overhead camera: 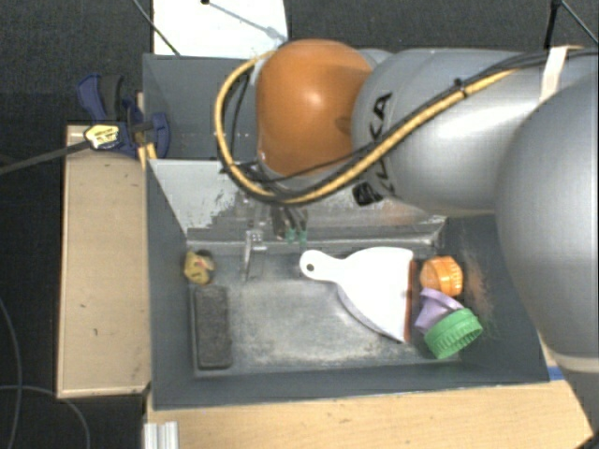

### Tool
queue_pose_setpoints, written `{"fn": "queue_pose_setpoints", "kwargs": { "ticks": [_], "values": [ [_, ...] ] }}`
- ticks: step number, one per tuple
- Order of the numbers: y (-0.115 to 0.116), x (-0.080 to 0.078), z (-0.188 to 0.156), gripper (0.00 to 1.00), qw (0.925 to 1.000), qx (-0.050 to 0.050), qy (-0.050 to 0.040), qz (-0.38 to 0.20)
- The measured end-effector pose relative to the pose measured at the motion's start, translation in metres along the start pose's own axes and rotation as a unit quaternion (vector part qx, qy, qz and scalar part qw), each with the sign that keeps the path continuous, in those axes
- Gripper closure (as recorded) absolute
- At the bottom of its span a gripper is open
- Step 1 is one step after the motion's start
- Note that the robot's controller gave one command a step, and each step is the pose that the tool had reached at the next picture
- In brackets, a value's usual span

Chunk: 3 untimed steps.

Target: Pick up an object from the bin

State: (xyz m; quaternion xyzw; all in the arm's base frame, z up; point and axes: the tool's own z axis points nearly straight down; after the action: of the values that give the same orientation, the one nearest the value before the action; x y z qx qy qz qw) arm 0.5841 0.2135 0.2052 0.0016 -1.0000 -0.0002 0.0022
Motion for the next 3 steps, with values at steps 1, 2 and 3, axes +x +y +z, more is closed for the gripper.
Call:
{"fn": "queue_pose_setpoints", "kwargs": {
  "ticks": [1,2,3],
  "values": [
    [-0.001,-0.002,-0.005,0.00,1.0000,-0.001,-0.0038,0.002],
    [-0.025,0.003,-0.008,0.00,0.9987,-0.001,-0.0028,-0.050],
    [-0.058,-0.002,0.020,0.00,0.9974,0.001,-0.0055,-0.072]
  ]
}}
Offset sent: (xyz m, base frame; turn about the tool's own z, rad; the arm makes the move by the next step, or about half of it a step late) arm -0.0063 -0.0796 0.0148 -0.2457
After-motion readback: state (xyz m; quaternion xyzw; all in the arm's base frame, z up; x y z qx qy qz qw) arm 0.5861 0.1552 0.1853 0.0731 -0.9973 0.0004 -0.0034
